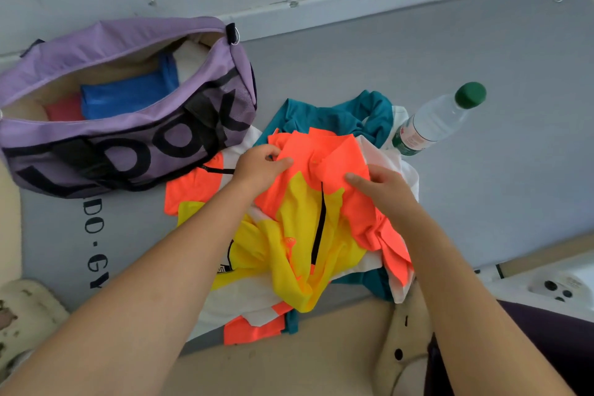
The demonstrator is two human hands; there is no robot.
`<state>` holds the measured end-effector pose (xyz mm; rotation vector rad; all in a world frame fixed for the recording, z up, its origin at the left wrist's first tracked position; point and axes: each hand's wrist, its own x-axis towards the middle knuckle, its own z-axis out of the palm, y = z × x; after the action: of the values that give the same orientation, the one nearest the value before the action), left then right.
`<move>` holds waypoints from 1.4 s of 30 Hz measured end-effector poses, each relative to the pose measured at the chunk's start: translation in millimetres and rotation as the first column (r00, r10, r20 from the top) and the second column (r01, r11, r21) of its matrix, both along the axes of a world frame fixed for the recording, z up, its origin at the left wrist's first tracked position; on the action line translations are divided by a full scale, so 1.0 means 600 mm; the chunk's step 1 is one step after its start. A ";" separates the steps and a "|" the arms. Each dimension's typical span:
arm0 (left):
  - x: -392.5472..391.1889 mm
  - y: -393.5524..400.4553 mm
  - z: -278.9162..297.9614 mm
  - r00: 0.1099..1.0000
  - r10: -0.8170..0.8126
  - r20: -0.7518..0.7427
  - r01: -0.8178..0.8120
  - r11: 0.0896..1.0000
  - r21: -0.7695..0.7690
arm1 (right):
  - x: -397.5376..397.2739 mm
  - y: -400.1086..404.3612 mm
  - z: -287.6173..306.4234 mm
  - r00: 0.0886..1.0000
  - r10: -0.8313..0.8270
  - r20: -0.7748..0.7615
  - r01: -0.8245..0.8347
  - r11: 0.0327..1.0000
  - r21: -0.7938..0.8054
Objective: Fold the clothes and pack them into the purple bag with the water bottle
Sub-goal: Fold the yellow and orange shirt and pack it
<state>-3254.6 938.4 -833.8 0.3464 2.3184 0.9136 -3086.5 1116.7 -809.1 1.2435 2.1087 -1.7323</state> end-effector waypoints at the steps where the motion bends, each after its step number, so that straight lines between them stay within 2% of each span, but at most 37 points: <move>1: -0.002 -0.001 0.004 0.999 -0.011 -0.044 0.011 1.000 0.011 | -0.003 0.004 0.000 0.999 -0.029 -0.031 0.032 0.997 0.073; 4: -0.011 0.000 0.021 0.986 0.012 -0.168 0.006 0.994 0.109 | -0.006 0.023 0.007 0.983 -0.098 -0.155 0.139 0.949 0.283; 7: -0.023 -0.002 0.052 0.993 0.119 -0.010 -0.107 0.926 0.363 | -0.002 0.044 0.026 0.943 -0.167 -0.289 0.249 0.929 0.274; 8: -0.027 -0.007 0.060 0.992 0.125 0.011 -0.118 0.906 0.407 | -0.002 0.049 0.031 0.932 -0.198 -0.305 0.278 0.928 0.248; 9: -0.032 -0.013 0.066 0.993 0.110 -0.030 -0.089 0.911 0.403 | -0.002 0.052 0.034 0.931 -0.212 -0.297 0.287 0.928 0.237; 10: -0.037 -0.022 0.068 0.991 0.078 -0.112 -0.034 0.936 0.349 | -0.003 0.052 0.036 0.945 -0.197 -0.261 0.263 0.932 0.249; 12: -0.045 -0.044 0.065 0.972 -0.030 -0.234 0.067 0.986 0.151 | -0.001 0.050 0.036 0.994 -0.075 -0.081 0.095 0.955 0.280; 14: -0.049 -0.069 0.061 0.978 -0.143 -0.149 0.142 0.990 -0.013 | 0.007 0.049 0.038 0.972 0.147 0.184 -0.179 0.968 0.173; 15: -0.051 -0.082 0.061 0.980 -0.193 -0.053 0.187 0.977 -0.099 | 0.014 0.048 0.039 0.911 0.280 0.304 -0.319 0.944 0.085; 16: -0.051 -0.094 0.065 0.967 -0.252 0.037 0.254 0.945 -0.205 | 0.021 0.046 0.043 0.846 0.379 0.375 -0.417 0.909 0.021; 17: -0.050 -0.106 0.070 0.947 -0.309 0.089 0.321 0.900 -0.293 | 0.024 0.043 0.049 0.819 0.417 0.394 -0.453 0.892 -0.002; 18: -0.050 -0.119 0.076 0.936 -0.338 0.102 0.352 0.876 -0.331 | 0.024 0.040 0.058 0.842 0.397 0.366 -0.428 0.904 0.005; 19: -0.049 -0.130 0.085 0.944 -0.321 0.082 0.330 0.891 -0.313 | 0.022 0.037 0.069 0.889 0.344 0.303 -0.366 0.930 0.020; 22: -0.040 -0.163 0.130 0.995 -0.099 0.006 0.099 0.994 -0.052 | -0.004 0.018 0.126 0.967 0.227 0.111 -0.241 0.963 0.125; 26: -0.024 -0.197 0.248 0.996 0.035 -0.077 -0.021 0.984 0.179 | -0.047 -0.017 0.243 0.982 0.186 -0.030 -0.175 0.959 0.222; 28: -0.024 -0.217 0.329 0.982 0.108 -0.158 -0.059 0.956 0.287 | -0.061 -0.034 0.322 0.962 0.255 -0.097 -0.228 0.946 0.232; 30: -0.023 -0.237 0.417 0.962 0.187 -0.199 -0.100 0.920 0.380 | -0.069 -0.048 0.404 0.915 0.397 -0.074 -0.363 0.888 0.282; 32: -0.020 -0.264 0.502 0.945 0.235 -0.230 -0.107 0.882 0.460 | -0.074 -0.062 0.479 0.874 0.484 -0.048 -0.431 0.818 0.381; 35: -0.011 -0.311 0.609 0.932 0.189 -0.309 -0.037 0.899 0.437 | -0.071 -0.084 0.569 0.855 0.463 -0.234 -0.329 0.833 0.446; 37: -0.001 -0.346 0.655 0.937 0.085 -0.338 0.015 0.960 0.281 | -0.061 -0.103 0.614 0.823 0.443 -0.356 -0.261 0.851 0.456; 39: 0.017 -0.374 0.680 0.939 0.031 -0.343 0.028 0.986 0.166 | -0.050 -0.121 0.644 0.795 0.456 -0.400 -0.241 0.843 0.481; 40: 0.027 -0.385 0.686 0.935 0.034 -0.352 0.033 0.983 0.182 | -0.043 -0.129 0.655 0.785 0.477 -0.395 -0.245 0.825 0.509; 42: 0.055 -0.402 0.690 0.947 0.090 -0.308 0.027 0.935 0.355 | -0.025 -0.144 0.671 0.770 0.516 -0.374 -0.263 0.792 0.551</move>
<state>-3221.7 697.4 -419.5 0.6521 2.4447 1.3876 -3101.7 1030.6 -406.6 0.3077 2.9608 -1.5006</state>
